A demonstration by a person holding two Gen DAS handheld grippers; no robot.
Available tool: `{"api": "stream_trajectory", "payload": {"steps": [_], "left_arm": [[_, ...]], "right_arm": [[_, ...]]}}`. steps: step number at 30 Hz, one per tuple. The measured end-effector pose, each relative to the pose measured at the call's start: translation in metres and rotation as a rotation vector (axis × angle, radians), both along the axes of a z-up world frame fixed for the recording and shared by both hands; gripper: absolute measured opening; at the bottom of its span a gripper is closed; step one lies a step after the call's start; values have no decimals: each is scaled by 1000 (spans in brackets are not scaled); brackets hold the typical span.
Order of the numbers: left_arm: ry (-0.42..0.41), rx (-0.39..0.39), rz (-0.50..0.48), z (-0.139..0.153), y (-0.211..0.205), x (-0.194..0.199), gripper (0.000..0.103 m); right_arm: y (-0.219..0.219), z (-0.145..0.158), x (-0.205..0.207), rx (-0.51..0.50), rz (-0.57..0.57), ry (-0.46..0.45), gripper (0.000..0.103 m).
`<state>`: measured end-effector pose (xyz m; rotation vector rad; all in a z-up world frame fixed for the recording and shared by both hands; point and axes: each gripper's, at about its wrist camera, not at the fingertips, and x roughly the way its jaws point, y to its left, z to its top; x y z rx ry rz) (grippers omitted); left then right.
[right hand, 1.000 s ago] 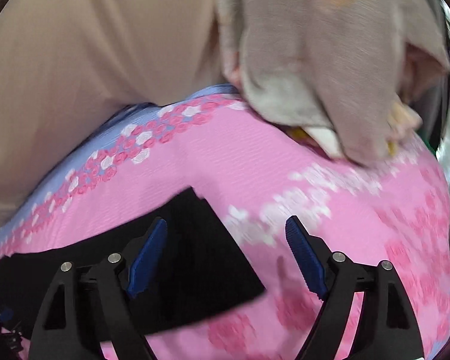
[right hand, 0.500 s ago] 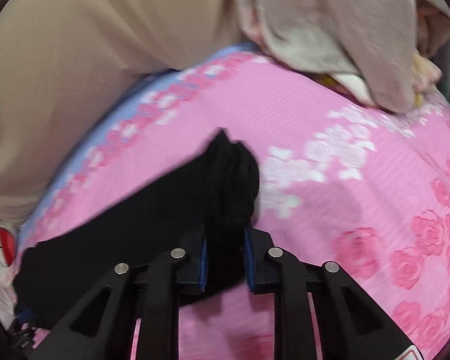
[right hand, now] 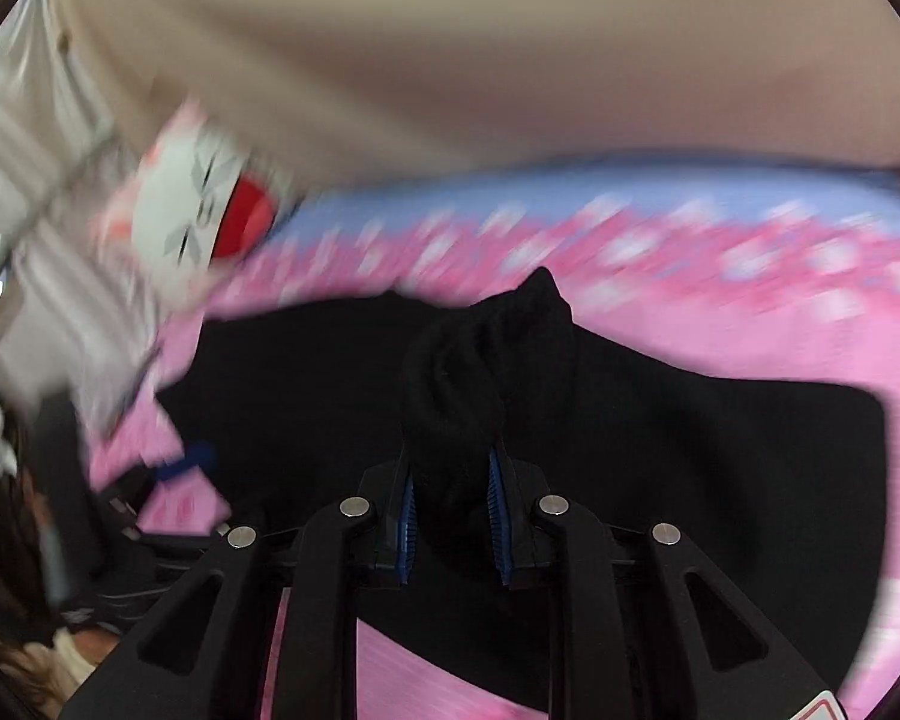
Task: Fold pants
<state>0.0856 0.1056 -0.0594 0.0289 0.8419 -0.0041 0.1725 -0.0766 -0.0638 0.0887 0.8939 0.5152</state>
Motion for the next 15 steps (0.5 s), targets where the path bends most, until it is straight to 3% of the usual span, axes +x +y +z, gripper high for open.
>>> {"api": "stream_trajectory", "payload": {"steps": [1,2,3,5,7,10,12,15], "left_arm": [[4,2,8,-3,8,2,96],[9,-1,13,-5,13,5,96],[16,-7,18,-7,19,6,96],[23,-16,25,-11,32,6,96],[25,-23,27,-15,40,7,96],[31,-55,27,-18,44,11,96],[31,-74,19,-19,47,15,96],[29,-89,-6,-19,40,15,96]], "right_arm": [[16,-17,4,-50,16,26,26],[26,-23,1,-88,14,-11,31],[35,-16,-7,-106,26,-64,43],[34,-3,-20,-55,45,-50,59],[21,14,-34,-27,31,-74,59],[-34,43,-61,-23,-103,-129,63],[-82,53,-75,-20,-234,-138,73],[-157,42,-91,15,-439,-87,74]]}}
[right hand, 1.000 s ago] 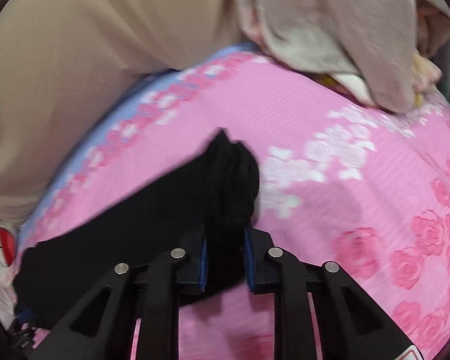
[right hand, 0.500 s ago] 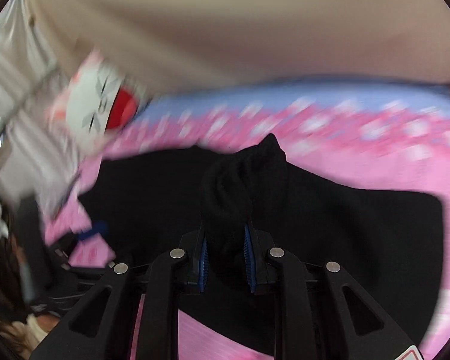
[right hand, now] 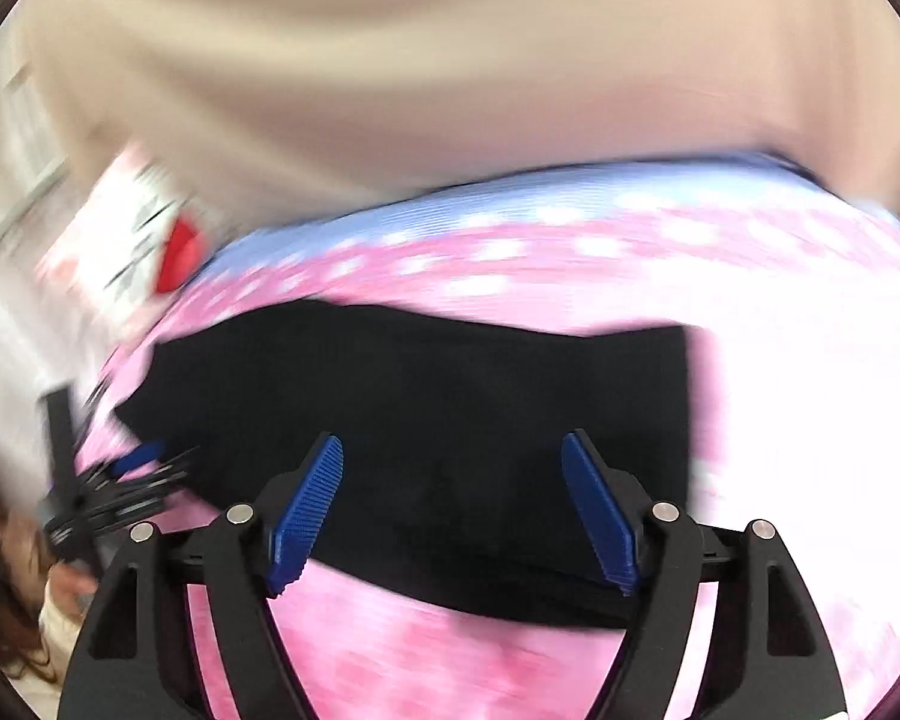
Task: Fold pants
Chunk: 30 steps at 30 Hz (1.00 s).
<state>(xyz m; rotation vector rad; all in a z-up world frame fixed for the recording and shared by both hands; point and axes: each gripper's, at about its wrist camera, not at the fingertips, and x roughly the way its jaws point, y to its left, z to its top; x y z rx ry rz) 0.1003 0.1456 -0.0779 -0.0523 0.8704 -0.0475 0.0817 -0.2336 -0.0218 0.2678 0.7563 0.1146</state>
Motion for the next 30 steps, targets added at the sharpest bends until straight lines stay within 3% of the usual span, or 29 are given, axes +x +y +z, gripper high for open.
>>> {"api": "stream_trajectory", "payload": {"steps": [3,5,9,12,13,14,15,17,21,23,26,30], "left_arm": [[-3,4,-38,1,-13,-3,96],[2,12,-55,1,-22,-5,96],[8,27,-73,5,-37,-10,96],[-1,55,-68,9,-44,-16,96],[-1,67,-61,10,-47,-17,96],[1,73,-54,11,-48,-17,96],[6,75,-48,11,-50,-17,96],[26,70,-35,10,-55,-16,96],[49,74,-12,12,-65,-15,96],[48,101,-6,13,-74,-16,96],[53,124,-11,12,-89,-16,96],[59,147,-36,12,-111,-14,96]], "right_arm": [[-52,-31,-4,111,-118,77,74],[-63,-52,-3,194,-110,103,74],[-48,-76,11,291,-27,119,75],[-20,-77,15,231,14,69,80],[-13,-76,14,186,4,53,75],[-3,-77,14,127,7,51,43],[-2,-74,12,105,-1,38,33],[-7,-64,6,87,-10,7,24],[-33,-39,-10,19,-61,-83,16],[-55,-39,-12,63,-47,-73,15],[-65,-43,-11,0,-69,-65,15],[-106,-48,-24,19,-125,-61,15]]}}
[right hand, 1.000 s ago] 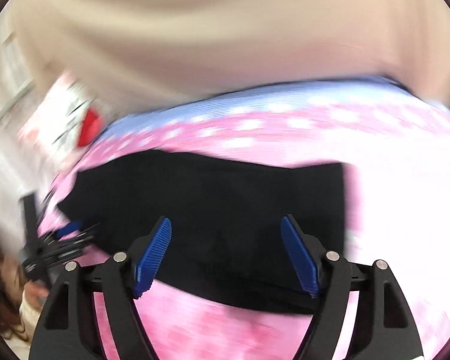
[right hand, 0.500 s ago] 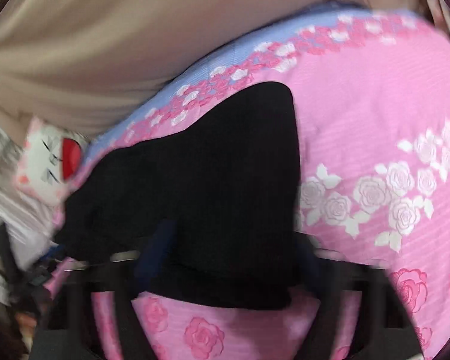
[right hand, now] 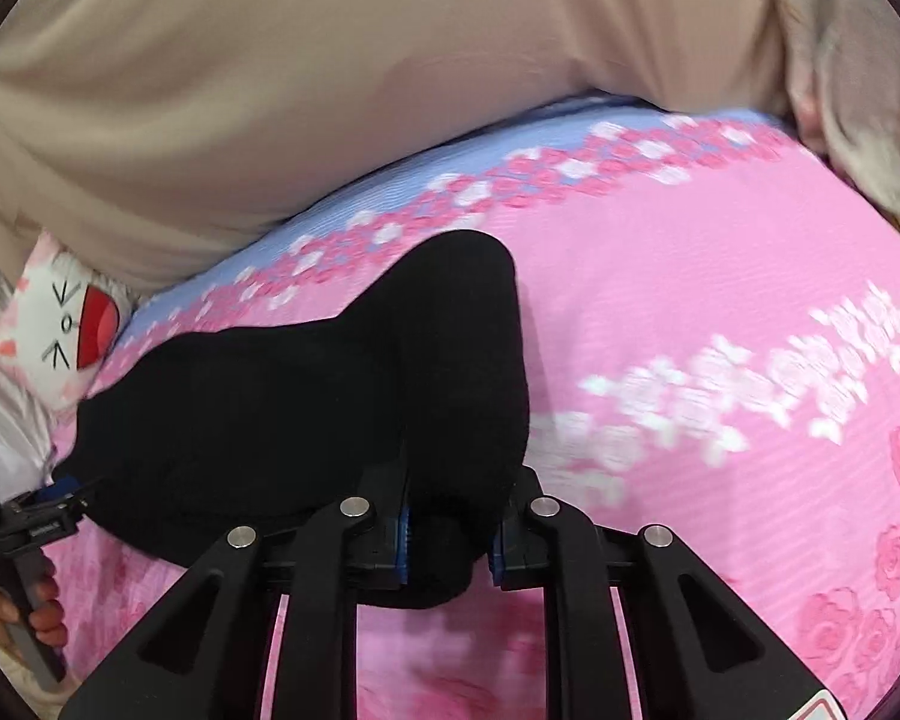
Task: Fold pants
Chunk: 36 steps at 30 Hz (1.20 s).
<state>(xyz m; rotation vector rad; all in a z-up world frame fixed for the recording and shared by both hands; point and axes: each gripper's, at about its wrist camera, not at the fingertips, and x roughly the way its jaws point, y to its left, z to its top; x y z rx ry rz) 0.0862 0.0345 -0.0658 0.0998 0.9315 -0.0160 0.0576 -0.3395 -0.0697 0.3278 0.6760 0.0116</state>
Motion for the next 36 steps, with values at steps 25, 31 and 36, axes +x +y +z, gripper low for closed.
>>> {"api": "stream_trajectory", "payload": {"steps": [25,31,36], "left_arm": [[49,-75,-25,-23,7,0,96],[49,-124,42,-25,45,2,96],[37,-153,49,-20,60,3,96]], "right_arm": [[140,-11,2,-283,338,61,9],[171,-4,18,-281,378,83,11],[164,11,5,-174,355,17,48]]}}
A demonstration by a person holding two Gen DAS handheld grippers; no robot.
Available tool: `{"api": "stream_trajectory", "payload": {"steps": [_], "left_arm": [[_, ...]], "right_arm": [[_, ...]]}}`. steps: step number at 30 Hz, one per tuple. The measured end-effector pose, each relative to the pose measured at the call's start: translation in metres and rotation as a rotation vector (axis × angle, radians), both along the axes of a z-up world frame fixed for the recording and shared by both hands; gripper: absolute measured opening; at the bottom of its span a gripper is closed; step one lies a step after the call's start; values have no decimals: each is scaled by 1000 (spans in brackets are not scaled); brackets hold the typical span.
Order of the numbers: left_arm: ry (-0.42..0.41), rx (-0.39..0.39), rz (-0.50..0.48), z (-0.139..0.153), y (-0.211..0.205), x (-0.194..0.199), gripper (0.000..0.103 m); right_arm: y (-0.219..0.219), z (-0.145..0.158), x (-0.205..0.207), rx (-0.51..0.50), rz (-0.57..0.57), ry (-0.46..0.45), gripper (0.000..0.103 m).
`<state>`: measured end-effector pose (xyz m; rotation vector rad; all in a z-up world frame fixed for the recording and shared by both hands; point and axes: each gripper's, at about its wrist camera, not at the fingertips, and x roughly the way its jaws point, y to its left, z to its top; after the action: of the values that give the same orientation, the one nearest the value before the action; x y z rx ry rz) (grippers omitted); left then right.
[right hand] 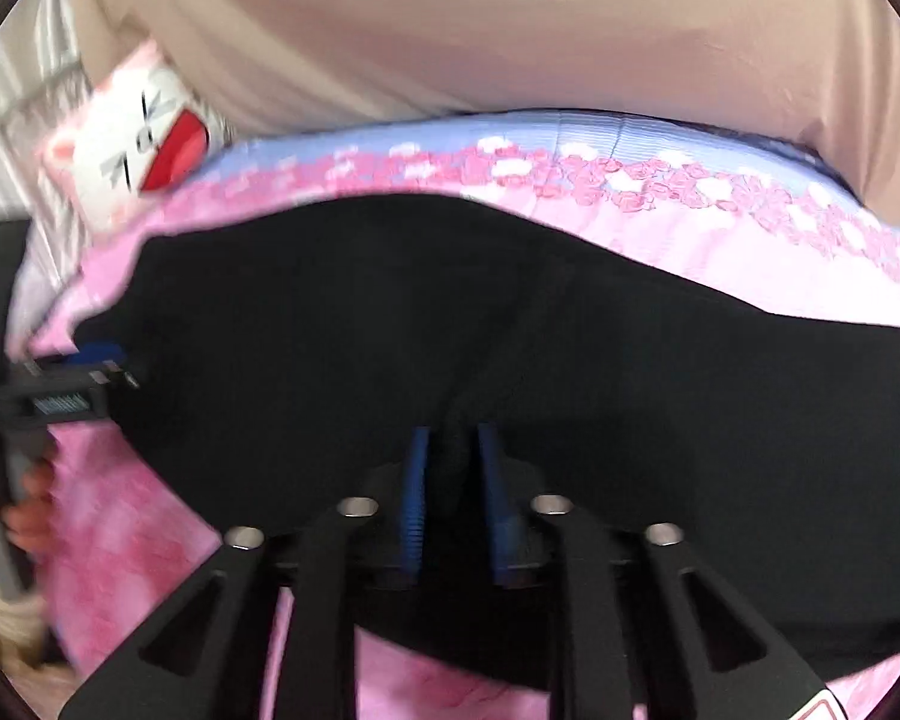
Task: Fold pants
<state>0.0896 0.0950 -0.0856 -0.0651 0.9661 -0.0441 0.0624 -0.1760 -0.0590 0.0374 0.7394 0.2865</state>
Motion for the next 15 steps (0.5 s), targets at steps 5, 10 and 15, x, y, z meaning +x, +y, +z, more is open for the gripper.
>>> {"api": "stream_trajectory", "payload": {"steps": [5,10,15], "left_arm": [[-46,-212,151,7,70,-17,96],[-136,-472,375,18,132,-47,94],[-123,-280,471,22,149,-49,98]], "right_arm": [[0,25,-31,62,-17,-143,75],[13,6,-21,53,-27,-62,75],[15,-8,-21,77,-18,-37,76]]}}
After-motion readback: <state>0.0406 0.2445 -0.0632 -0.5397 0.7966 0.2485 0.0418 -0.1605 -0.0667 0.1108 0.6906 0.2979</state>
